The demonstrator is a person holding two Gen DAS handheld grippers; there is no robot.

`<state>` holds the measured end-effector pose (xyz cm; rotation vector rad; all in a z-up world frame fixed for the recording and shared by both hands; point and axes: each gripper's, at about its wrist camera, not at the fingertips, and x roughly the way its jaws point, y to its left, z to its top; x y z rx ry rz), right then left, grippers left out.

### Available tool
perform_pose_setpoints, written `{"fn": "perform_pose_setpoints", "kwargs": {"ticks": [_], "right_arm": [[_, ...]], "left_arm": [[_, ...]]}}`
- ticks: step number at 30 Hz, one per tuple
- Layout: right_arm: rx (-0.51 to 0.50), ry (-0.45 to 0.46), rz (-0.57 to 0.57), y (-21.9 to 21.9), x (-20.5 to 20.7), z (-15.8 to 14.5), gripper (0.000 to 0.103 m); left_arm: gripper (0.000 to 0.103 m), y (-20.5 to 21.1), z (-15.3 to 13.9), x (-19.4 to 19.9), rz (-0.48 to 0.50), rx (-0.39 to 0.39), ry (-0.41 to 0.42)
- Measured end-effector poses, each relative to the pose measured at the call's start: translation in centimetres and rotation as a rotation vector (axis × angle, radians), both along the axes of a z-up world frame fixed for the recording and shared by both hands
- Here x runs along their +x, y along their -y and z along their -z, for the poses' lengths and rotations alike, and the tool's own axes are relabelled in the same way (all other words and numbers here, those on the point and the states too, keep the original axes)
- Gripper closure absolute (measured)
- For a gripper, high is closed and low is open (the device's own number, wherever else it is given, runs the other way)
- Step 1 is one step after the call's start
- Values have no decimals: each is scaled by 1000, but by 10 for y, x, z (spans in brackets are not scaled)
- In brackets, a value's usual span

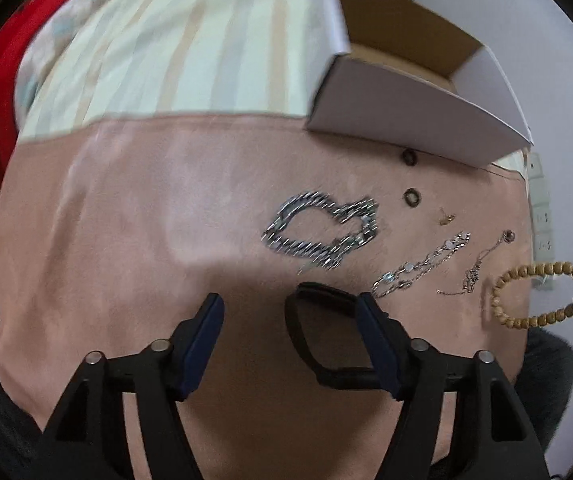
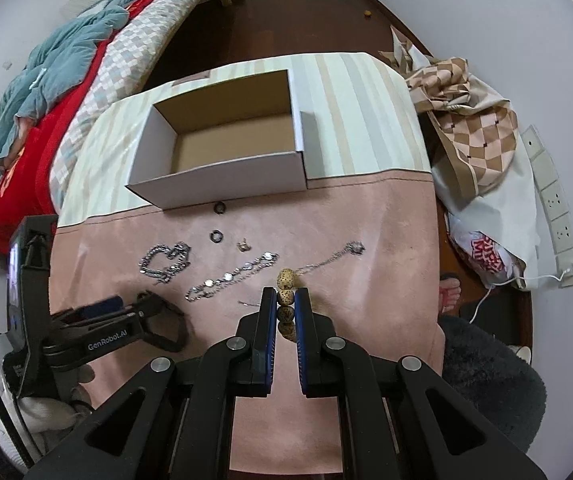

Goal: Organize jewelry
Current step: 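Lift the black watch band with the left tool while the right tool lifts the bead bracelet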

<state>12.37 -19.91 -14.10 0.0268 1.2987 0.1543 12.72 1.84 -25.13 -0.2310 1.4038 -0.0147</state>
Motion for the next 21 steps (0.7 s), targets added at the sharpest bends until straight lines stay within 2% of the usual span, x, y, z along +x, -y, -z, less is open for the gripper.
{"fn": "perform_pose_setpoints", "kwargs": {"ticks": [1, 3, 6, 10, 21], "right_arm": [[-2, -2, 3, 2, 0, 1, 94], [-6, -6, 11, 4, 0, 3, 94], [-7, -4, 16, 4, 1, 3, 94], [-4, 5, 19, 4, 2, 0, 94], [22, 34, 22, 2, 0, -12, 94]], "left_arm": [[69, 6, -1, 2, 30, 11, 6], [81, 16, -1, 5, 62, 18, 12], [83, 24, -3, 7, 80, 41, 29], [95, 17, -6, 6, 41, 11, 39], [98, -20, -48, -14, -12, -88, 110]]}}
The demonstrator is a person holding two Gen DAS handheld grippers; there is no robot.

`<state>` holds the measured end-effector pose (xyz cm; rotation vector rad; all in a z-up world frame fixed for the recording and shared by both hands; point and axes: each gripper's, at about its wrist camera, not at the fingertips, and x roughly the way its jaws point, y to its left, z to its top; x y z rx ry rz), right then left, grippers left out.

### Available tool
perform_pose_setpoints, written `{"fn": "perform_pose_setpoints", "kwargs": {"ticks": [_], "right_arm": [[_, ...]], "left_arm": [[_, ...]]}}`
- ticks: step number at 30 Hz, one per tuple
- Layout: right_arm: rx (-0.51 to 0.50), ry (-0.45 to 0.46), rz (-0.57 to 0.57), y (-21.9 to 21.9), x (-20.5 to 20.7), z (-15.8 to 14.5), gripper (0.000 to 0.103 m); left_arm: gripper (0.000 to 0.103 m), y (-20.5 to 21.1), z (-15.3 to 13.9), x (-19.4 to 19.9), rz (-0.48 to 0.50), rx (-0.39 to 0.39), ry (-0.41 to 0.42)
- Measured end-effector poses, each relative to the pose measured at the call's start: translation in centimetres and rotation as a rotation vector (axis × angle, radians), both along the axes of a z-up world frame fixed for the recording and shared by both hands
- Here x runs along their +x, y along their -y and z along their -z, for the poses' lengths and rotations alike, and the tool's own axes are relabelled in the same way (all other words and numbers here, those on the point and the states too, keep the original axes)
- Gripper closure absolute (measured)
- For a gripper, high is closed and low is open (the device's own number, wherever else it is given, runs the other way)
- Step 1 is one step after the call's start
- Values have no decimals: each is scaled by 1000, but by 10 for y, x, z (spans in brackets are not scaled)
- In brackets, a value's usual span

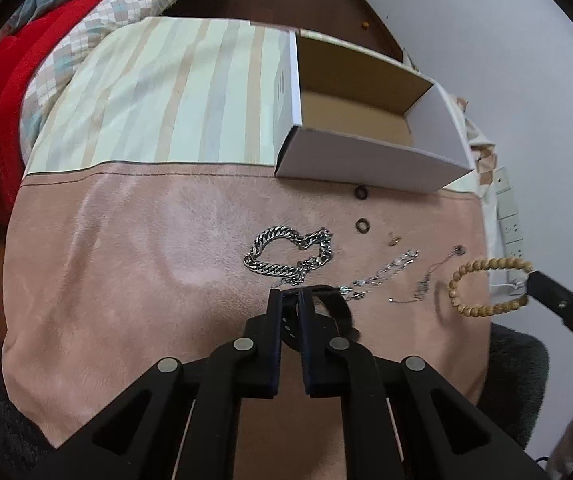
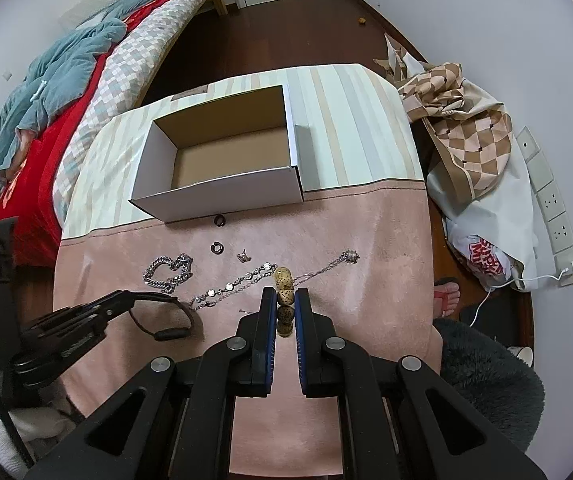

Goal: Organize jewelry
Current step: 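Lift the black watch band with the left tool while the right tool lifts the bead bracelet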

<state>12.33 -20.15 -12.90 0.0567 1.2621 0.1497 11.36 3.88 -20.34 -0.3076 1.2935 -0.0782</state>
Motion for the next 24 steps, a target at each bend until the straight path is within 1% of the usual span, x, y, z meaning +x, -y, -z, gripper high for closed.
{"fn": "perform_pose_setpoints", "kwargs": {"ticks": [4, 7, 8, 12, 14, 16, 17, 18, 19, 20, 21, 22, 24], "right_arm": [[13, 3, 7, 1, -2, -2, 94], [22, 12, 0, 1, -3, -8, 94], [29, 18, -5, 0, -2, -11, 94], [48, 61, -32, -8, 8, -32, 94], [51, 83, -42, -12, 15, -41, 94], [51, 100, -56, -18, 22, -47, 94], [55, 102, -58, -19, 23, -49, 94], [58, 102, -60, -21, 25, -50, 94], [58, 101, -62, -22, 24, -48, 94], [59, 98, -62, -22, 24, -47, 94], [62, 90, -59, -22, 22, -44, 94], [61, 80, -57, -22, 21, -40, 94], [62, 55, -48, -19, 19, -31, 94]], "left_arm": [[100, -3, -12, 3, -11, -5, 29], [103, -4, -29, 5, -9, -21, 60], [103, -3, -32, 5, -6, -26, 70], [103, 3, -61, 18, 23, -45, 129], [103, -2, -71, 23, 7, -55, 159], [99, -4, -71, 25, 15, -19, 159], [98, -8, -66, 25, 13, -15, 140], [94, -11, -60, 23, 17, -18, 123], [83, -16, -49, 20, 20, -22, 96], [74, -19, -40, 17, 20, -23, 77], [57, -22, -31, 13, 19, -24, 52], [55, -25, -21, 8, 23, -44, 30], [54, -31, -4, -1, 19, -91, -23]]}}
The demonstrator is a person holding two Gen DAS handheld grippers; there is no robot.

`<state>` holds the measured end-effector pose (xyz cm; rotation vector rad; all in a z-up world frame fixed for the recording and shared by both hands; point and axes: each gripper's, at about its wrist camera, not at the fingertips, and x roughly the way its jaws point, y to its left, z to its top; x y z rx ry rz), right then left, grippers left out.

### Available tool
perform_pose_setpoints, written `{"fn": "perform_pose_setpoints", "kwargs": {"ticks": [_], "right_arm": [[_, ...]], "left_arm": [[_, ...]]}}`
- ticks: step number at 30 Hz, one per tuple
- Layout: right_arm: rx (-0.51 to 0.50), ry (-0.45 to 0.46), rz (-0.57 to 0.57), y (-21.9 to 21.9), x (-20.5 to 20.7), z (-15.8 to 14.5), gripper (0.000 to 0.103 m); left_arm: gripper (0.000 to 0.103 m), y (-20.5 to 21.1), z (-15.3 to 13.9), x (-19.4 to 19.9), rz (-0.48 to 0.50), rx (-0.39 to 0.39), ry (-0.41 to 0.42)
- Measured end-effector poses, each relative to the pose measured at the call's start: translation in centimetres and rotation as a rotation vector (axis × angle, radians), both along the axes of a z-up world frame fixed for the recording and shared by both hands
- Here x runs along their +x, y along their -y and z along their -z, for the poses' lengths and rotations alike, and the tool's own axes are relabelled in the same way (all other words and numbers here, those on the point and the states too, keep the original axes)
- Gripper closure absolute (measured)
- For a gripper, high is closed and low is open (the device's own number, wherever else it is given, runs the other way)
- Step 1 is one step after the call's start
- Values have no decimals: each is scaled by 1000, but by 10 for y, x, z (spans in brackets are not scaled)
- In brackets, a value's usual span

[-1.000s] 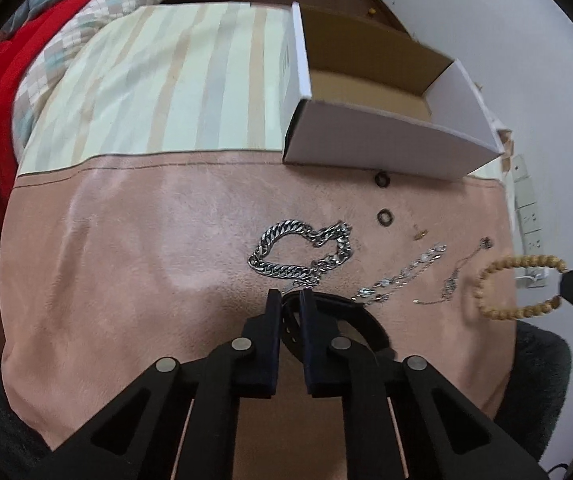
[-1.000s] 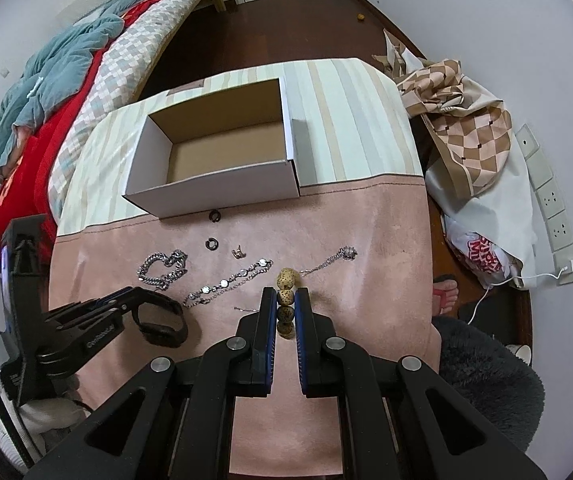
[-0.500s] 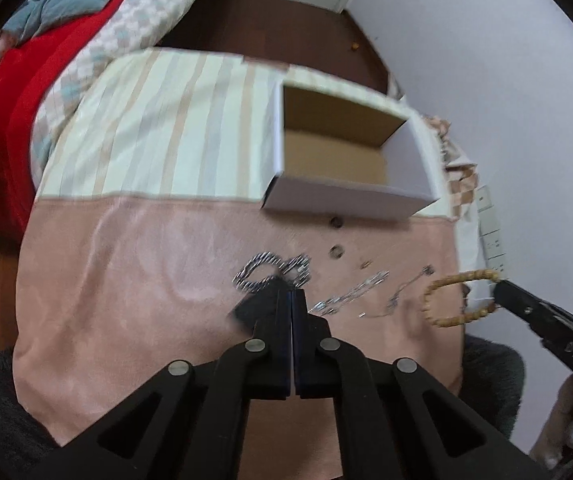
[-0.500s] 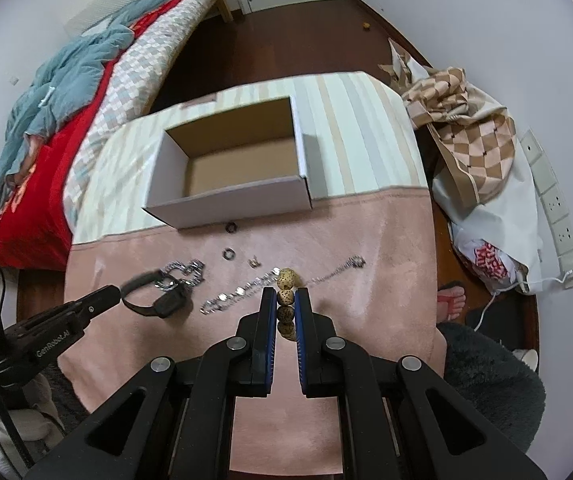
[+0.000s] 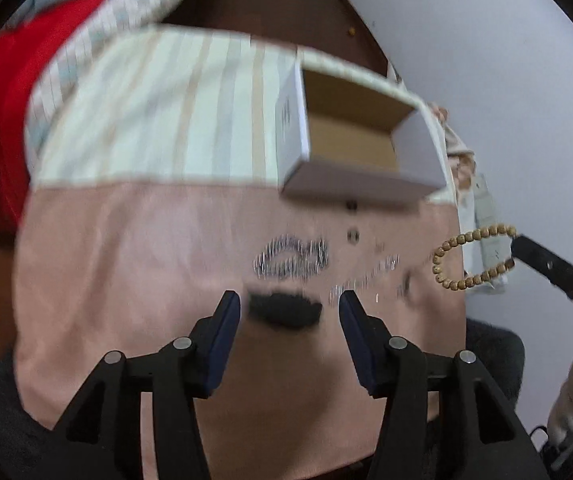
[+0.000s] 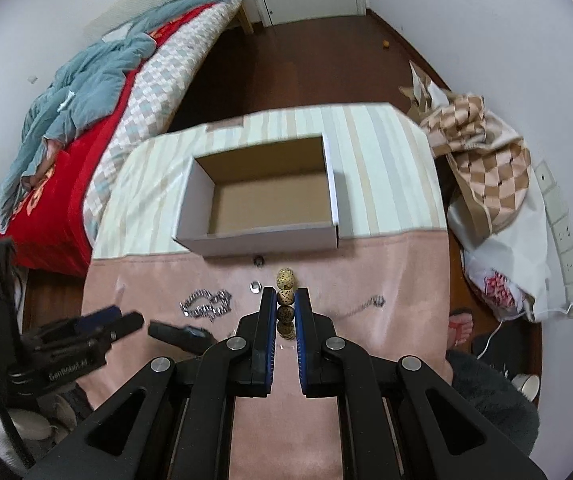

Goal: Organize jewelry
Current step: 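Lift the black watch band with the left tool while the right tool lifts the bead bracelet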

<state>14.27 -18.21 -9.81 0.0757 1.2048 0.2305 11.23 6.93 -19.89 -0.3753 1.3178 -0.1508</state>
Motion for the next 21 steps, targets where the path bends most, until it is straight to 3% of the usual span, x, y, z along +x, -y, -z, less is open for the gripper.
{"fn": "perform_pose_setpoints", "kwargs": {"ticks": [1, 4, 7, 9, 15, 17, 18, 19, 21], "right_arm": [[2, -16, 7, 2, -2, 5, 94], [-1, -40, 23, 9, -5, 15, 94], [-11, -49, 37, 13, -8, 20, 94], [-19, -49, 41, 14, -7, 22, 94], [-29, -53, 62, 16, -3, 29, 94], [-34, -57, 68, 17, -3, 32, 94], [-35, -61, 71, 17, -2, 34, 94], [-36, -65, 73, 18, -2, 35, 94], [-36, -66, 75, 19, -2, 36, 94]], "left_arm": [[55, -3, 6, -4, -22, -25, -26], [55, -16, 27, -15, -137, -197, -119], [55, -20, 31, -16, -218, -318, -141], [54, -19, 29, -13, -243, -351, -140], [55, -3, 41, 15, -266, -234, -177], [58, -1, 47, 20, -280, -163, -174], [68, 1, 48, 22, -276, -139, -160], [86, 6, 46, 24, -252, -107, -133], [89, 12, 44, 26, -213, -73, -111]]}}
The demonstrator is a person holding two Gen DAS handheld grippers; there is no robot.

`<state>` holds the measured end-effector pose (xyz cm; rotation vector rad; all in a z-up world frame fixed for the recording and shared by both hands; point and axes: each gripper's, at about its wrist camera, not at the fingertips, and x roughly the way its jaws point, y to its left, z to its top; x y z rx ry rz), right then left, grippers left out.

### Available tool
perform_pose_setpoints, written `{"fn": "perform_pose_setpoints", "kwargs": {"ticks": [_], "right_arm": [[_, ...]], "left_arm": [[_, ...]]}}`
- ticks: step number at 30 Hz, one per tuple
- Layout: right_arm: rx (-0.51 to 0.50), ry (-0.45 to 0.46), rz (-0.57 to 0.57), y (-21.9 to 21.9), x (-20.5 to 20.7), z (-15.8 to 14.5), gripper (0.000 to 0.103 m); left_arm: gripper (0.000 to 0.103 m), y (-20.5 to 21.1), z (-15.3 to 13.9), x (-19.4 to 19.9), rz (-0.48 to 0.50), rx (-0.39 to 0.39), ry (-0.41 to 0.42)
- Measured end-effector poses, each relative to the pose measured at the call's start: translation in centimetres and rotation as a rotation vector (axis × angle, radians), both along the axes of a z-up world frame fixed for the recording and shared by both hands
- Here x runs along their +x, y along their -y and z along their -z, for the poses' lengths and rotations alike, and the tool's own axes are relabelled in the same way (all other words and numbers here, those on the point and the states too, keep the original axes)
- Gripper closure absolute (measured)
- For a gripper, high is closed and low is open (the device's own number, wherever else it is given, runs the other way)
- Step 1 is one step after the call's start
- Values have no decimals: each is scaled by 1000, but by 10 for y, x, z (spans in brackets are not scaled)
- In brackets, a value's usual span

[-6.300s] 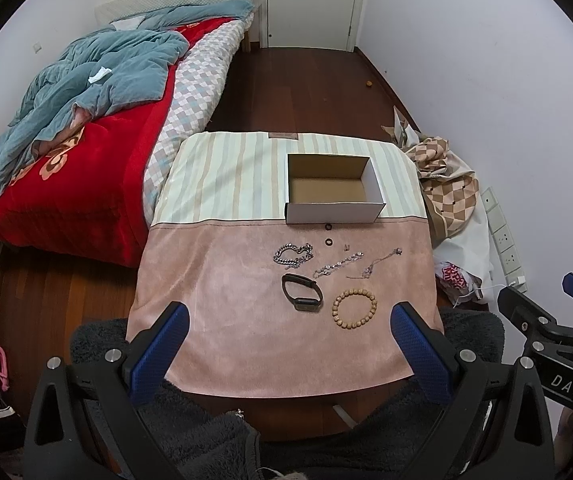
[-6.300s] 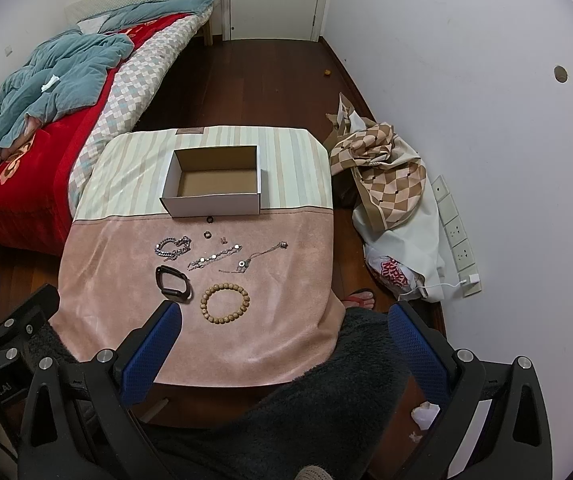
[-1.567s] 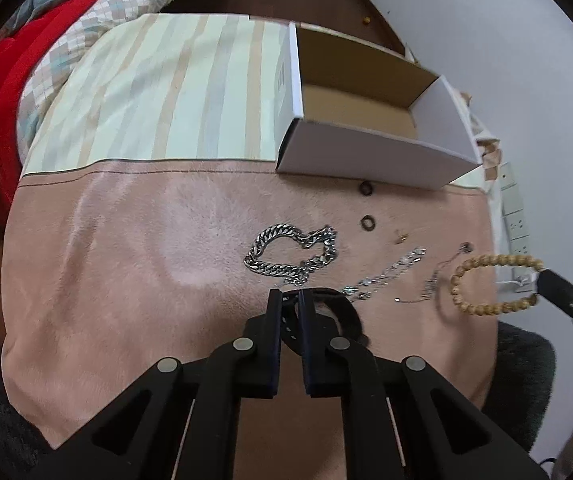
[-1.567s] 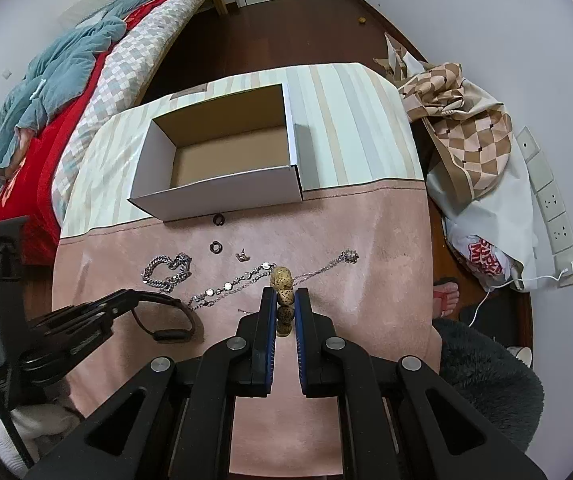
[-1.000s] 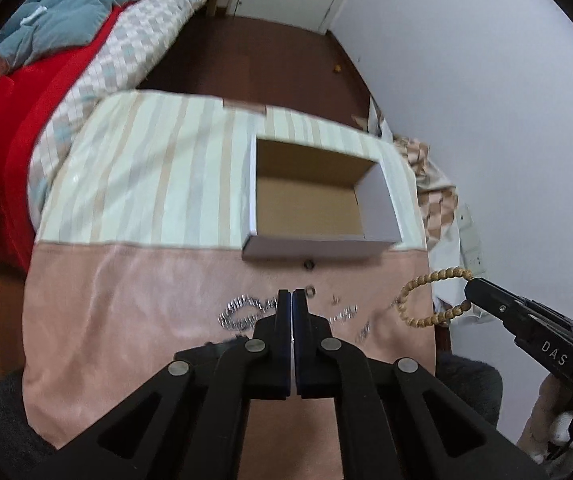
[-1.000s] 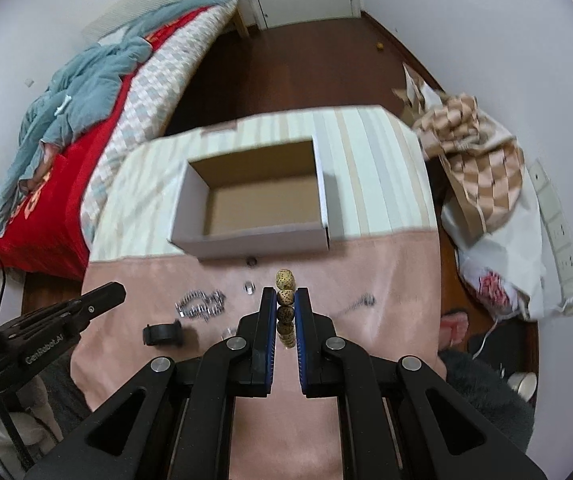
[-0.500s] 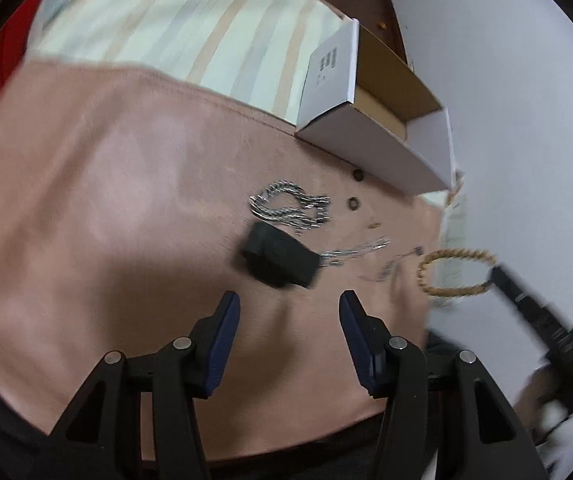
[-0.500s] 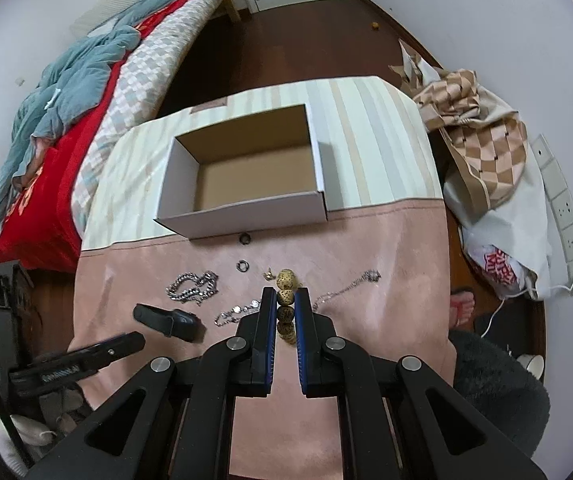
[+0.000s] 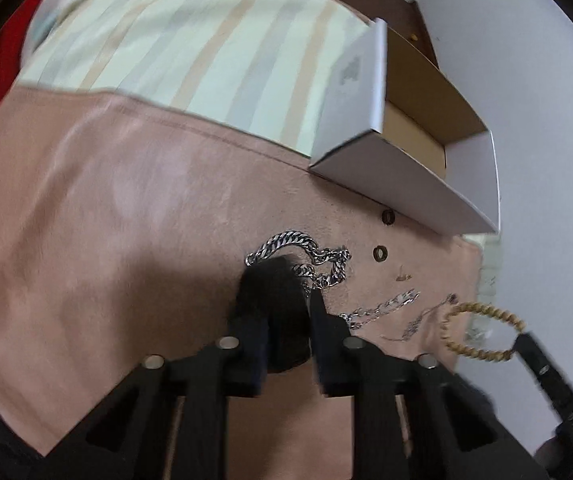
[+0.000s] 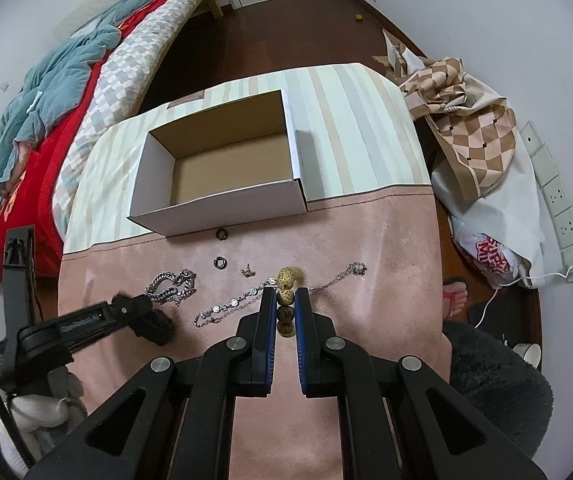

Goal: Organize jewelry
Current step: 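Lift the black watch band with the left tool while the right tool lifts the bead bracelet, then lower both held items into the white box and open both tools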

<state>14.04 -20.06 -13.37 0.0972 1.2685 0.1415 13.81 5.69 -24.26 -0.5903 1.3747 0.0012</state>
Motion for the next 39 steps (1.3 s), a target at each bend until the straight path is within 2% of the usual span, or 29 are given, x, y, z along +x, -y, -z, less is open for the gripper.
{"fn": "perform_pose_setpoints", "kwargs": {"ticks": [3, 7, 9, 12, 17, 24, 27, 29, 30, 31, 32, 33, 34, 36, 38, 39], "right_arm": [[4, 10, -1, 1, 2, -4, 94], [41, 47, -18, 0, 10, -25, 94], [70, 77, -38, -4, 18, -40, 94], [99, 112, -69, -14, 37, -56, 94], [87, 123, -123, -37, 82, -53, 94], [97, 59, -175, -59, 137, -20, 94], [119, 19, -195, -62, 153, -6, 93], [127, -17, -199, -62, 161, 3, 93], [128, -24, -196, -60, 162, 5, 93], [125, -32, -194, -59, 164, 8, 91], [114, -30, -183, -57, 164, 9, 89], [96, -26, -171, -55, 165, 9, 81], [85, -22, -164, -52, 165, 9, 72], [43, -9, -150, -49, 162, 7, 66], [-12, -1, -150, -46, 157, 5, 53], [-39, 2, -149, -45, 153, 5, 39]], "left_arm": [[89, 6, -17, -2, 57, 47, 68], [89, 9, -70, 1, 107, 56, 195], [89, 13, -97, 13, 134, 41, 248], [89, 15, -118, 41, 165, 48, 292], [89, 19, -103, 95, 182, 42, 254], [88, 21, -64, 145, 204, -4, 143], [88, 23, -57, 156, 195, 3, 113], [87, 25, -61, 159, 202, 45, 123], [80, 27, -64, 159, 209, 77, 127], [60, 28, -67, 160, 214, 115, 131], [46, 28, -69, 161, 216, 144, 136], [31, 28, -73, 160, 215, 167, 148], [30, 26, -76, 159, 212, 183, 164], [29, 24, -79, 157, 214, 223, 174], [22, 22, -83, 152, 210, 274, 183], [13, 21, -84, 148, 208, 303, 192]]}}
